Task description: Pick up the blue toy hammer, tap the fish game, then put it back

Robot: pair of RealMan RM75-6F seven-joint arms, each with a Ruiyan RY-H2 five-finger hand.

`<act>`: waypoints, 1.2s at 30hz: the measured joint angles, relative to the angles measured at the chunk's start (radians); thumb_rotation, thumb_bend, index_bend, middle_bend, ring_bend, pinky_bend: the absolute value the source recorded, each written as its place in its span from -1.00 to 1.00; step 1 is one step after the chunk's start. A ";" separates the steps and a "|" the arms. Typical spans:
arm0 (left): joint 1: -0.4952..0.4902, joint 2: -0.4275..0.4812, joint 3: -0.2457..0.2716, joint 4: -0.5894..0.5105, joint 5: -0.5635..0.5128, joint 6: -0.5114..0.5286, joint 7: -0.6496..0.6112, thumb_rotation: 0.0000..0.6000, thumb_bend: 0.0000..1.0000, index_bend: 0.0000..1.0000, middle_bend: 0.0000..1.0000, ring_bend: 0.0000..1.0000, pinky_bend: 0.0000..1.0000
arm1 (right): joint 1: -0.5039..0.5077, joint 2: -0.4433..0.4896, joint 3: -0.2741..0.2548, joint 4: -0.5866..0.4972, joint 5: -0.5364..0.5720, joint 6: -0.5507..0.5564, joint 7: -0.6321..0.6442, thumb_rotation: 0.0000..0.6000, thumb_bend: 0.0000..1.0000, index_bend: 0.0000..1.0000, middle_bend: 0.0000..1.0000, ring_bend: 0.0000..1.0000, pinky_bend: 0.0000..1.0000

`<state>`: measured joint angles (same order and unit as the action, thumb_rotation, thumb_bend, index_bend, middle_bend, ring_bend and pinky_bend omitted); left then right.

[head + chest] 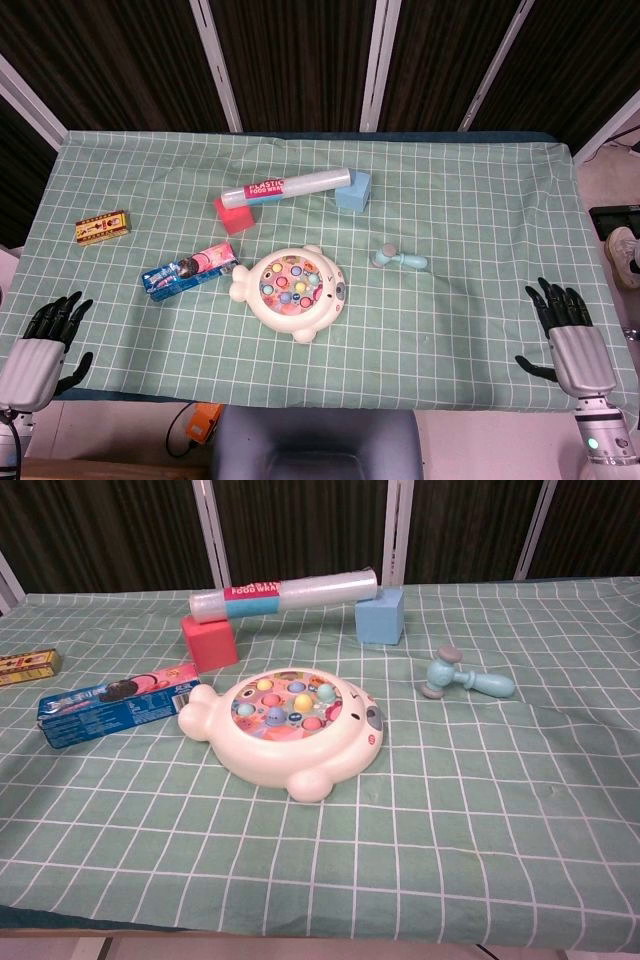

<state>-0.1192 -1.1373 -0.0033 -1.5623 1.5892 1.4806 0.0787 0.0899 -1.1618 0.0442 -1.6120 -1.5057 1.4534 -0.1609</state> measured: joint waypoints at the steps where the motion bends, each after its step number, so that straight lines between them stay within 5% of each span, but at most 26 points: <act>1: 0.000 -0.001 0.000 0.001 0.001 0.000 0.000 1.00 -0.20 -1.00 -1.00 -1.00 -0.78 | 0.001 -0.001 0.001 0.000 0.001 -0.001 0.000 1.00 -0.66 -1.00 -1.00 -1.00 -1.00; 14: 0.002 0.014 0.009 -0.005 0.017 0.009 -0.036 1.00 -0.20 -1.00 -1.00 -1.00 -0.78 | 0.078 -0.070 0.074 0.049 0.049 -0.069 0.049 1.00 -0.66 -0.97 -1.00 -1.00 -1.00; 24: 0.011 0.036 0.024 -0.008 0.039 0.025 -0.071 1.00 -0.20 -1.00 -1.00 -1.00 -0.79 | 0.305 -0.194 0.232 0.156 0.288 -0.293 -0.028 1.00 -0.46 -0.27 -0.95 -1.00 -1.00; 31: 0.011 0.045 0.027 -0.009 0.043 0.023 -0.083 1.00 -0.20 -1.00 -1.00 -1.00 -0.83 | 0.463 -0.369 0.312 0.375 0.431 -0.416 -0.064 1.00 -0.24 0.01 -0.75 -1.00 -1.00; 36: 0.009 0.045 0.027 -0.010 0.041 0.017 -0.080 1.00 -0.20 -1.00 -1.00 -1.00 -0.83 | 0.529 -0.453 0.321 0.488 0.443 -0.458 -0.072 1.00 -0.20 0.09 -0.71 -1.00 -1.00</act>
<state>-0.1106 -1.0920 0.0240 -1.5725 1.6298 1.4975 -0.0014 0.6191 -1.6143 0.3647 -1.1242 -1.0624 0.9952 -0.2331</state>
